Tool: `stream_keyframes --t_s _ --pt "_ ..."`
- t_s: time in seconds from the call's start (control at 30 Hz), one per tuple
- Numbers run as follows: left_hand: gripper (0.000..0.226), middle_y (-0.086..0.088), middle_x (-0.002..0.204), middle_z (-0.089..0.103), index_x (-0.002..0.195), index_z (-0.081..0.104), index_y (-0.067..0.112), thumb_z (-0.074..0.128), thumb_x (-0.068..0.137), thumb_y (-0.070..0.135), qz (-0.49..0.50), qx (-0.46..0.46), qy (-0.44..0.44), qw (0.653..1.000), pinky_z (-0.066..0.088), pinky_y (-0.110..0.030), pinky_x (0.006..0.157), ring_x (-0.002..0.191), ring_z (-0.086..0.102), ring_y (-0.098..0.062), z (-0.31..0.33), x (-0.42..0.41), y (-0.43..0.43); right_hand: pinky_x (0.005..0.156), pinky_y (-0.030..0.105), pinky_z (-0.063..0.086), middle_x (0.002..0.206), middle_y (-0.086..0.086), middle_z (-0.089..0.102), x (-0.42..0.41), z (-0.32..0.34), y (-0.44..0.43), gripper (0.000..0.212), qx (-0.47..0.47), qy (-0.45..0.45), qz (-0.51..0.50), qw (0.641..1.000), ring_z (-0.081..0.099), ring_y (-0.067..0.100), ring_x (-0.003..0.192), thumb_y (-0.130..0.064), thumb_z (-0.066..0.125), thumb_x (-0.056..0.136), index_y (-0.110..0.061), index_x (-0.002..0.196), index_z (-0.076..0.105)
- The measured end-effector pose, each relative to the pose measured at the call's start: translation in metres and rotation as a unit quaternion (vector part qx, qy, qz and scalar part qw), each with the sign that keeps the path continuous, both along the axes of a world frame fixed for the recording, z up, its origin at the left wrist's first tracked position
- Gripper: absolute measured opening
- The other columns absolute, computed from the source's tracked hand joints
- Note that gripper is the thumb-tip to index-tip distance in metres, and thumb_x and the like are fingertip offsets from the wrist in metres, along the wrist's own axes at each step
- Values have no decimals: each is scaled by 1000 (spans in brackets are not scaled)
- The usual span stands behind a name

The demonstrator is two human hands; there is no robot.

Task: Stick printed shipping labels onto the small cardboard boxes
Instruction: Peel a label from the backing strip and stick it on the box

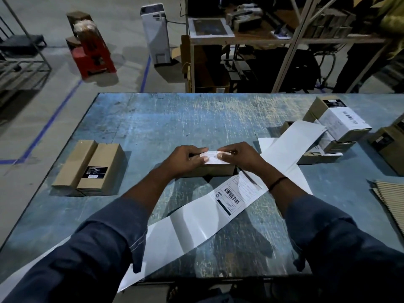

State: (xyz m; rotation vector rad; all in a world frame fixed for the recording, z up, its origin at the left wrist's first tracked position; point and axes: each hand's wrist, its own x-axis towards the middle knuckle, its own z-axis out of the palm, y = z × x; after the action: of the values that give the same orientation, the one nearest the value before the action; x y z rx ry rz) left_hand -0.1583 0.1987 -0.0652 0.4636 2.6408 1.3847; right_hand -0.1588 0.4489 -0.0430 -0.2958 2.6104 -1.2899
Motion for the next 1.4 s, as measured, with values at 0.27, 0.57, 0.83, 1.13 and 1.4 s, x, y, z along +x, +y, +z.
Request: stream_keyframes --t_s 0.27,0.57,0.83,1.13,1.4 --pt "61 1 111 75 129 71 21 73 81 59 -8 -53 135 989 40 -7 87 95 58 -3 -8 9 2 89 26 49 124 3 72 9 -3 -4 58 89 82 31 992 66 16 108 -48 79 83 -16 130 69" --pt "52 1 108 75 127 71 19 72 86 51 6 -83 228 970 44 -25 87 96 58 -17 -17 13 5 97 40 50 131 14 66 13 -11 2 54 205 195 113 952 63 32 116 -48 61 96 -9 134 64" --pt "53 -1 115 73 134 66 16 58 95 51 -39 -99 246 963 40 -24 93 103 56 -16 -18 7 -2 115 43 39 149 14 51 15 -12 11 52 165 168 130 963 49 30 136 -37 57 100 -11 145 54" --pt "60 0 137 61 150 49 20 45 100 54 -107 -154 198 962 44 -37 104 123 47 -21 -20 -1 -15 104 19 44 157 0 45 10 -13 27 53 54 92 148 983 42 12 143 -15 64 99 -17 150 48" --pt "54 -13 142 60 141 57 6 34 103 37 44 -351 383 853 29 -60 118 136 50 -37 -31 32 9 117 30 38 154 4 46 40 -45 10 47 26 202 -32 978 46 12 139 -14 65 99 -9 145 54"
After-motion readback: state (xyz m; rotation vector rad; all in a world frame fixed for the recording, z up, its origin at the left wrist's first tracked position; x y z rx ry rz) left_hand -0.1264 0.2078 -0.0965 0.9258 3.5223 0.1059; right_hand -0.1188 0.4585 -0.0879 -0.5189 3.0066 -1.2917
